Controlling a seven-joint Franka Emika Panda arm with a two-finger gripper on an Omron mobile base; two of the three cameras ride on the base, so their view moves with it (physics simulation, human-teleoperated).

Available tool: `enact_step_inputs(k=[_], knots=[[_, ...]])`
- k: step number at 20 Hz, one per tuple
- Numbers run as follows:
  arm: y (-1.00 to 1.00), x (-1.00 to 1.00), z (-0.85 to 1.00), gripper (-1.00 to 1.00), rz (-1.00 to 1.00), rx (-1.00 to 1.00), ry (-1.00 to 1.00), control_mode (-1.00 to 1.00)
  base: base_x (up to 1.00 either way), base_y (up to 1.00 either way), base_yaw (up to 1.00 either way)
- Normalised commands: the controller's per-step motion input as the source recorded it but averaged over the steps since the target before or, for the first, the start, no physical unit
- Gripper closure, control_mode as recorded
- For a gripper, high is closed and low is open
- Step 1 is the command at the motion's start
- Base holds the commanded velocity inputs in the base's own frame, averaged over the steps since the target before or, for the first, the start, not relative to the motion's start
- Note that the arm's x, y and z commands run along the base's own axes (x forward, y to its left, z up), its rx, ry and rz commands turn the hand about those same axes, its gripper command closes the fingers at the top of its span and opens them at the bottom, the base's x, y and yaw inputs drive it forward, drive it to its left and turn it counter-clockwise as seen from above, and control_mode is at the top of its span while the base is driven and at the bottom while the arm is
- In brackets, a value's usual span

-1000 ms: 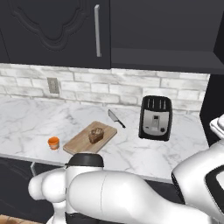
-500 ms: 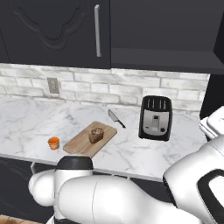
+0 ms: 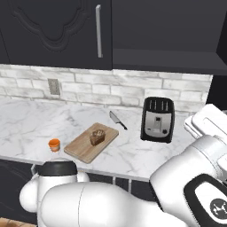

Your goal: Pick the bread, place it on the cutting board, pick the jam, place it on the counter, and close the cabinet.

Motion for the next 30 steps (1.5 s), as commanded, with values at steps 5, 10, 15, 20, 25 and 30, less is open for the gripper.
enact_step_inputs(k=[5, 10, 15, 20, 25, 30], knots=[[0.19, 0.00, 0.00, -1.00, 0.33, 0.00, 0.02, -1.00, 0.00, 0.00, 0.00], [0.13, 0.00, 0.00, -1.00, 0.32, 0.00, 0.02, -1.00, 0.00, 0.00, 0.00], [0.11, 0.03, 0.00, -1.00, 0.31, 0.00, 0.02, -1.00, 0.00, 0.00, 0.00], [0.09, 0.10, 0.00, -1.00, 0.28, 0.00, 0.01, -1.00, 0.00, 0.00, 0.00], [0.20, 0.16, 0.00, -1.00, 0.24, 0.00, 0.00, -1.00, 0.00, 0.00, 0.00], [0.28, 0.28, 0.00, -1.00, 0.24, 0.00, 0.01, -1.00, 0.00, 0.00, 0.00]])
